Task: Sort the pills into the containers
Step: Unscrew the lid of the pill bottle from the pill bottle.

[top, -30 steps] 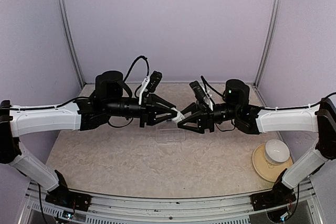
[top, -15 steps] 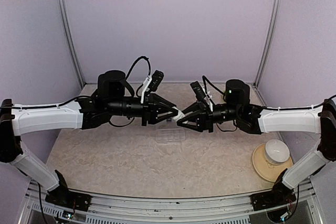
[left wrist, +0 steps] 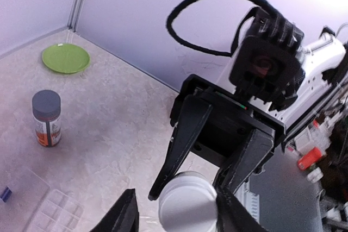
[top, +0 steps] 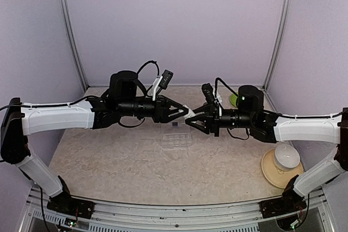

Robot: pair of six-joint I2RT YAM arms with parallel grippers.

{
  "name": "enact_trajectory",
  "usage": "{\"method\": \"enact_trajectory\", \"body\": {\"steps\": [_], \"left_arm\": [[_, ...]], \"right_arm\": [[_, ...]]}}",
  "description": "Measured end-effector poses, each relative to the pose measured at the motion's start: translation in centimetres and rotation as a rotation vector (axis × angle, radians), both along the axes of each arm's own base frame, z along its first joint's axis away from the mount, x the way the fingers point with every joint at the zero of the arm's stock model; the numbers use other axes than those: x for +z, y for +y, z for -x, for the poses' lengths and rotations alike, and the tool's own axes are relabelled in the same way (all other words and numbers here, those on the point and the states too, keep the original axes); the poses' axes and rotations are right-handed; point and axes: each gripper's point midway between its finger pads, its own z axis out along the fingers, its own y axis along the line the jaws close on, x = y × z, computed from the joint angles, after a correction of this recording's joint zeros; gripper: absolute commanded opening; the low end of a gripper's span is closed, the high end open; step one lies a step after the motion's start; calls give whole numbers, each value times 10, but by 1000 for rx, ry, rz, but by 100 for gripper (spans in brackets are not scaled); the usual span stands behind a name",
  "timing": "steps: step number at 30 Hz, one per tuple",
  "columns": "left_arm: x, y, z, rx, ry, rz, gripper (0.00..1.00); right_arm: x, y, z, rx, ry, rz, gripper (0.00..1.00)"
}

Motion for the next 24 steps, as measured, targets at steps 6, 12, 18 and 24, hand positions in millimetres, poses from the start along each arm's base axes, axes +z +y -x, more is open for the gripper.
{"method": "enact_trajectory", "body": {"steps": [6, 12, 18, 24], "left_arm": [[0, 4, -7, 39, 17, 10, 96], [-1, 7, -9, 48, 28, 57, 99], [12, 6, -5, 27, 5, 135, 99], [28, 5, 2, -12, -24, 218, 99]], "right_arm": [[15, -1, 1, -11, -28, -36, 13], [21, 1, 5, -3, -19, -58, 12], [21, 8, 11, 6, 15, -75, 12], [6, 17, 7, -7, 86, -63, 12]]}}
